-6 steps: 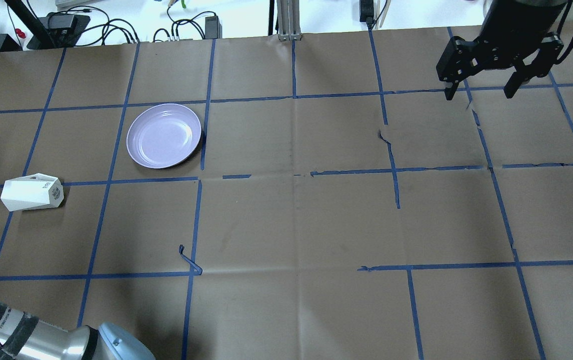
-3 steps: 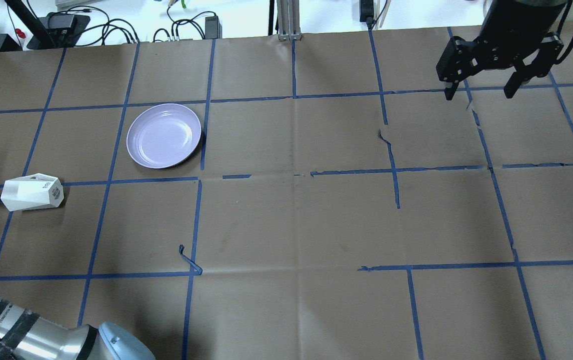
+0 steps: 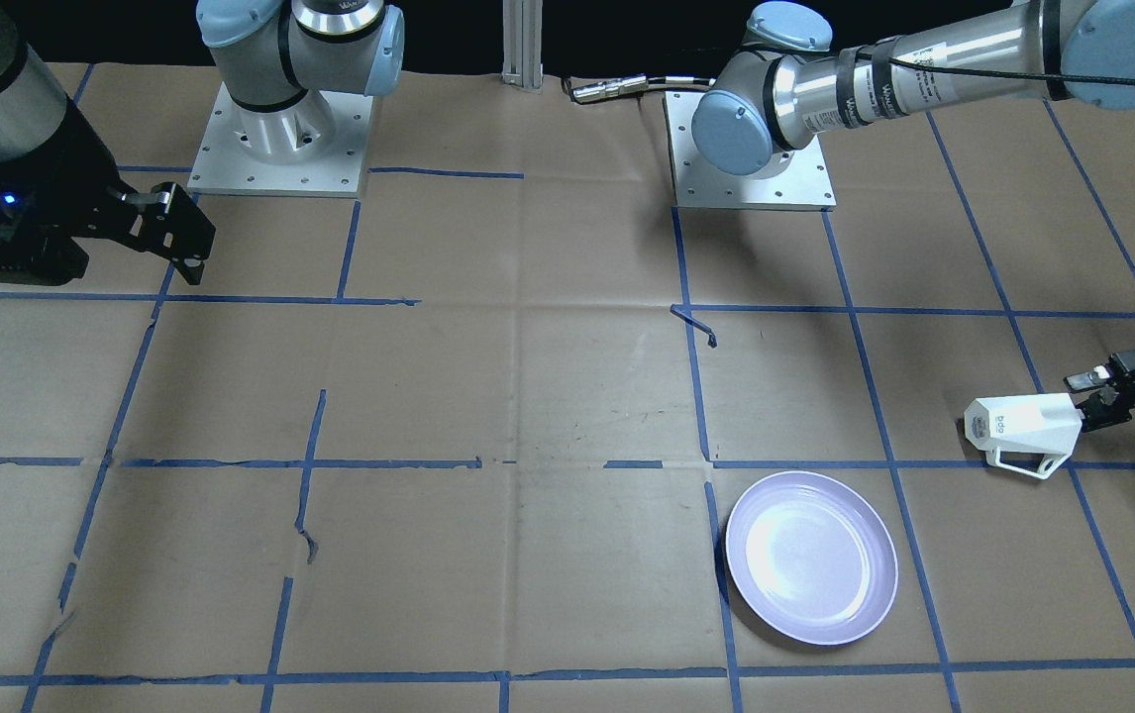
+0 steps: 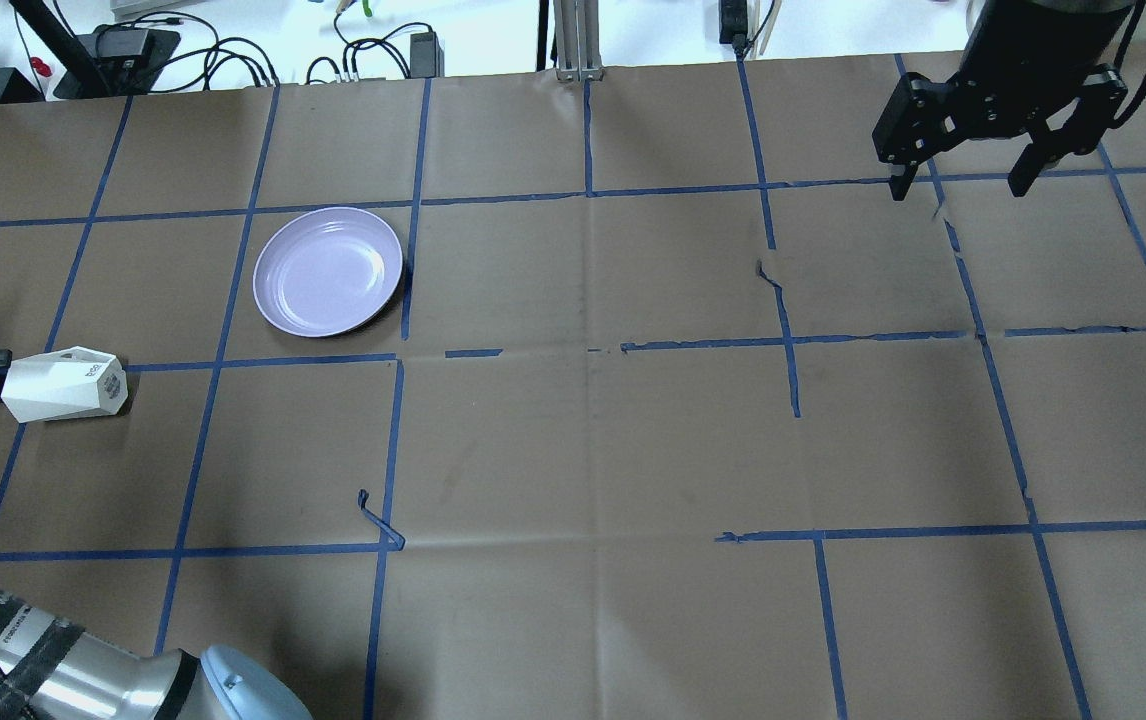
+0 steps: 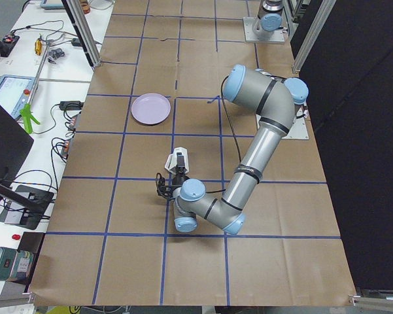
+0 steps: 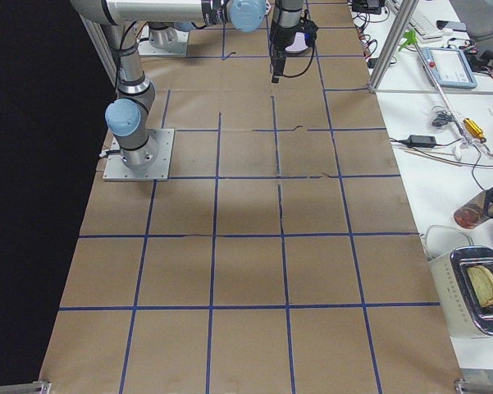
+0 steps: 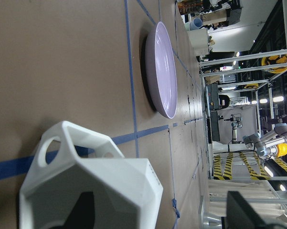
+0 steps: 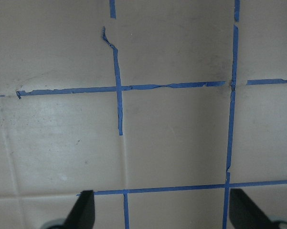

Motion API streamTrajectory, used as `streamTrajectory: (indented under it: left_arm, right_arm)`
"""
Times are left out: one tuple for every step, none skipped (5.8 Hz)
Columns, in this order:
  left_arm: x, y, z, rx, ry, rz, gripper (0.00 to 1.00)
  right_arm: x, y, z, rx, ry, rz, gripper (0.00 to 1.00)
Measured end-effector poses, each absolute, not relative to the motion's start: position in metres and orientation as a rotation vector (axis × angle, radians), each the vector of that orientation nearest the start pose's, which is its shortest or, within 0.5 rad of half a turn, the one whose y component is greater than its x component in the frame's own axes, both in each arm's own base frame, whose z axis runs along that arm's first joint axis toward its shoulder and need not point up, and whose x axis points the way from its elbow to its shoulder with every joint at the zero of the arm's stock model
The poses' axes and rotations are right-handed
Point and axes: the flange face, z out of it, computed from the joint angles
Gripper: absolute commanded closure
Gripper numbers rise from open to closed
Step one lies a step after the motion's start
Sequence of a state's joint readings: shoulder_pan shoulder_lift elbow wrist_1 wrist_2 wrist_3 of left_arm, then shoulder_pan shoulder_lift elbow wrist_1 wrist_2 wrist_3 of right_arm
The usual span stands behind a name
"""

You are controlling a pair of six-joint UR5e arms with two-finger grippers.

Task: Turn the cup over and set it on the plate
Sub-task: 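Close the left gripper on the white cup's rim, then lift the white cup with the left gripper and turn it upright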

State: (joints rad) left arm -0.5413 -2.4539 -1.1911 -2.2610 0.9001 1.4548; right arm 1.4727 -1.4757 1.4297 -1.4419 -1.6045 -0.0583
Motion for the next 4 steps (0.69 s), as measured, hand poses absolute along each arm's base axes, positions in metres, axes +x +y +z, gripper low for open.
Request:
streamTrajectory:
  left_arm:
    - [0.4424, -0.4955, 0.122, 0.051, -1.852, 0.201, 0.8]
    - [0.4411, -0.4951, 0.1223, 0.054, -1.845, 0.196, 1.0]
    - [0.44, -0.4944, 0.1236, 0.058, -1.838, 0.19, 1.0]
    - [0.4394, -0.4939, 0.1296, 0.062, -1.834, 0.187, 1.0]
  right_arm:
    - [0.078, -0.5335, 0.4962, 0.061, 3.165, 0.135, 0.0]
    - [0.078, -0.5335, 0.4962, 0.061, 3.165, 0.135, 0.0]
    - [0.078, -0.5335, 0.4962, 0.061, 3.165, 0.135, 0.0]
    - [0.078, -0.5335, 0.4962, 0.061, 3.165, 0.135, 0.0]
